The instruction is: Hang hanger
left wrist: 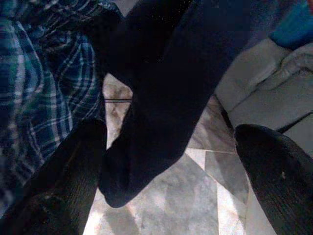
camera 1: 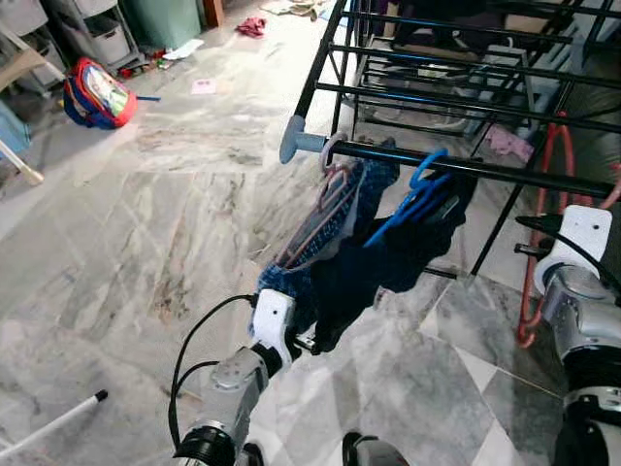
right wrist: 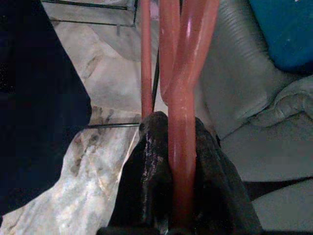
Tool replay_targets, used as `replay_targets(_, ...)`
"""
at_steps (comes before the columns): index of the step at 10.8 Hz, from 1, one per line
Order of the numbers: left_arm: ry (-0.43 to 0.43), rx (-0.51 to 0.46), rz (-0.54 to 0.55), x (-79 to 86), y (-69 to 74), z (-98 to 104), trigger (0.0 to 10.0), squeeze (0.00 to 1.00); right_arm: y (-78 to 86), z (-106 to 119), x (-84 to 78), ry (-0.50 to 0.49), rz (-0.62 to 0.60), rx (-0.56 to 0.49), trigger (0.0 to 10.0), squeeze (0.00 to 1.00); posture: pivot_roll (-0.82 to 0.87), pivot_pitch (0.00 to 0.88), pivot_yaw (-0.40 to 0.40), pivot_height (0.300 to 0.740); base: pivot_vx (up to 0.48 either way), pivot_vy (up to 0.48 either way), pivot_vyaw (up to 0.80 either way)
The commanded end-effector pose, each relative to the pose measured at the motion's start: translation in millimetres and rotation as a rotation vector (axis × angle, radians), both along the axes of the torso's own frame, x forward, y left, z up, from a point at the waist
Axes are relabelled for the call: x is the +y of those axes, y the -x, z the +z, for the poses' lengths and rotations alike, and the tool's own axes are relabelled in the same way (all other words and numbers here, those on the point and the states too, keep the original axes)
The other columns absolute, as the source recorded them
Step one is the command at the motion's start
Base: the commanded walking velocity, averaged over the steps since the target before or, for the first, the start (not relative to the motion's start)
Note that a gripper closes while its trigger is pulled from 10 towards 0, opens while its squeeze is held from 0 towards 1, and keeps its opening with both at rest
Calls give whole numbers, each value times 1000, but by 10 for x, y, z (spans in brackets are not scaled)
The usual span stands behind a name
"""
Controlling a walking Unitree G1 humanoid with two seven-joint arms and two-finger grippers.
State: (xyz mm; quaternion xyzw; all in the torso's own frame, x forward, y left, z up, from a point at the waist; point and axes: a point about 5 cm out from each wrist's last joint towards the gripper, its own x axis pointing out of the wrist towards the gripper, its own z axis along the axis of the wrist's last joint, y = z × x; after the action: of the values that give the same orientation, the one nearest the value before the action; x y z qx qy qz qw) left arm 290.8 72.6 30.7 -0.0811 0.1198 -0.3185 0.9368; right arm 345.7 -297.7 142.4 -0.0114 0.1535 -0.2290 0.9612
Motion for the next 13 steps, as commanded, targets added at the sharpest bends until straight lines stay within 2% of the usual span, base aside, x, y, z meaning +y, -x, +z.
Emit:
replay_targets(1,-18,17,-7,8,29,-42,10000,0,11,-83,-4,-43,6,19,10000,0,-139,241,-11,740,0,0,0)
replay_targets(2,-20,19,-2,16,34,-49,10000,0,18,-141,2,-52,9,33,10000,1000,-136,240,-13,740,0,0,0)
replay_targets(6,-28,22,-6,12,48,-63,10000,0,23,-217,10,-63,16,37,10000,1000,-137,238,-4,740,0,0,0)
replay_targets(9,-34,9,21,56,16,-45,10000,0,46,25,29,23,15,-143,10000,1000,-129,234,-6,740,0,0,0)
replay_targets(10,-37,10,24,65,16,-47,10000,0,60,48,41,27,18,-170,10000,1000,-124,233,-6,740,0,0,0)
replay_targets(13,-37,-3,36,85,-2,-28,10000,0,302,45,134,102,15,-229,10000,1000,-123,230,10,740,0,0,0)
